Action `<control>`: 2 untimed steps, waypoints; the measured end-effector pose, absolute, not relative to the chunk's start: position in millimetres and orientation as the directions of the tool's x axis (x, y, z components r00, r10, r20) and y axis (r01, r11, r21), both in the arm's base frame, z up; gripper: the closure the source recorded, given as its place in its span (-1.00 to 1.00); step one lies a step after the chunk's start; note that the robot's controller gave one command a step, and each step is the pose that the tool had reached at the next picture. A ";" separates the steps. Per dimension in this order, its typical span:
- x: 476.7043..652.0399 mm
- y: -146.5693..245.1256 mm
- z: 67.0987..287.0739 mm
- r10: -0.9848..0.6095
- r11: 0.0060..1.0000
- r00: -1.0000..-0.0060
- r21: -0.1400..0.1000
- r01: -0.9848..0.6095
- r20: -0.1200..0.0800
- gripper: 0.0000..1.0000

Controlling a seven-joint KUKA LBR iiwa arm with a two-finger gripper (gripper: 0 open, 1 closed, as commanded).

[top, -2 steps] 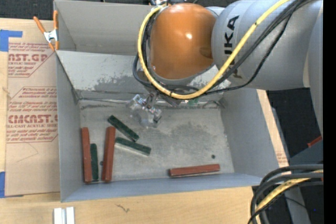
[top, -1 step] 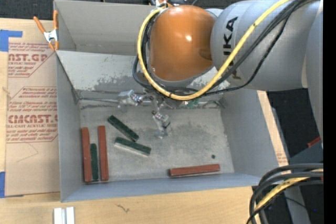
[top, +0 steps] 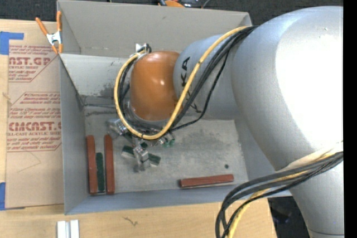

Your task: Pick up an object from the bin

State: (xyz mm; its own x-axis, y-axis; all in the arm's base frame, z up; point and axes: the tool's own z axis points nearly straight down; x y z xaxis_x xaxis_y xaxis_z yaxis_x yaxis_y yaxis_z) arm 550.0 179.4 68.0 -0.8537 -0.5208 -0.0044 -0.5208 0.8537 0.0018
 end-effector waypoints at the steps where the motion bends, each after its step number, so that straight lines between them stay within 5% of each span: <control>1: 553.9 118.7 69.5 -0.508 0.861 -0.861 -0.001 -0.508 0.000 -1.00; 2: 553.9 122.3 70.6 -0.512 0.859 -0.859 0.001 -0.512 -0.001 1.00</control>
Offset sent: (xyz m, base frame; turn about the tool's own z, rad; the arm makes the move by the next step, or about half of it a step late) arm 0.0035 -0.0579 0.0020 0.0103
